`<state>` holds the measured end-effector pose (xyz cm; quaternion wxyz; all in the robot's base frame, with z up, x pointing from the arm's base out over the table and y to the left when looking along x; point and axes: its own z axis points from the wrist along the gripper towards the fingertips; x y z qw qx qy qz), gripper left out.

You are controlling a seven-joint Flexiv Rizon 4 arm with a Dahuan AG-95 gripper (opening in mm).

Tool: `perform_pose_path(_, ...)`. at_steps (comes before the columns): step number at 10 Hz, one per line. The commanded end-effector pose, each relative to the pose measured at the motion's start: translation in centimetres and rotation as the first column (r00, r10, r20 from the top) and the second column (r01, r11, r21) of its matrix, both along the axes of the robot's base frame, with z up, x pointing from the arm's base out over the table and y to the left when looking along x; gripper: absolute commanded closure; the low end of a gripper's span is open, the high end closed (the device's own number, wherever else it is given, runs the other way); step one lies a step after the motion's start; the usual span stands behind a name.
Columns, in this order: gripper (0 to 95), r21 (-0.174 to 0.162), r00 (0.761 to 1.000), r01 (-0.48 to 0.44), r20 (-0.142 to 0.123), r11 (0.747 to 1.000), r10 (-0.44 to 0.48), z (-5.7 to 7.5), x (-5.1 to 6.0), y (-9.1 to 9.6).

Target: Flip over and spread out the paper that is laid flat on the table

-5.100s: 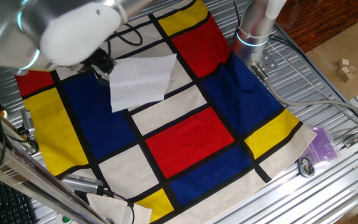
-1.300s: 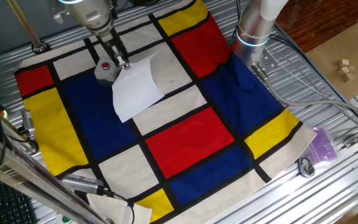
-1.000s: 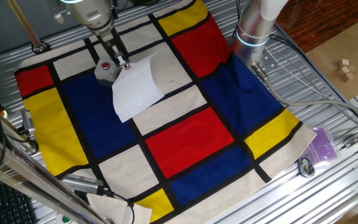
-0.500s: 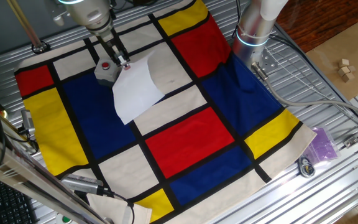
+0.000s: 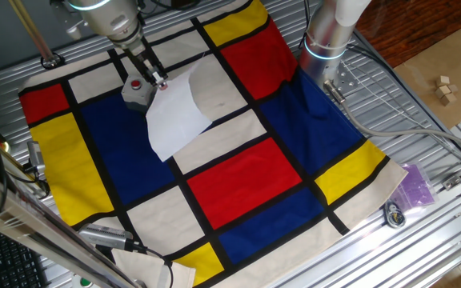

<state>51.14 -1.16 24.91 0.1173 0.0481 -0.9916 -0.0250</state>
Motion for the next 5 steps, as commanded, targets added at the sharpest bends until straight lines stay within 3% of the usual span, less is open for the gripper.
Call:
perform_pose_path(1,95.0,-0.012,0.999,0.038,-0.024,0.999,-0.039,0.0,0.0,0.0)
perform_pose_path(2,95.0,-0.020,0.997,0.069,-0.037,0.997,-0.069,0.1,-0.1,0.5)
perform_pose_path(3,95.0,-0.033,0.992,0.114,-0.041,0.993,-0.116,-0.4,-0.6,3.2)
perform_pose_path(5,95.0,-0.034,0.989,0.144,-0.034,0.989,-0.145,-0.9,-0.9,5.1)
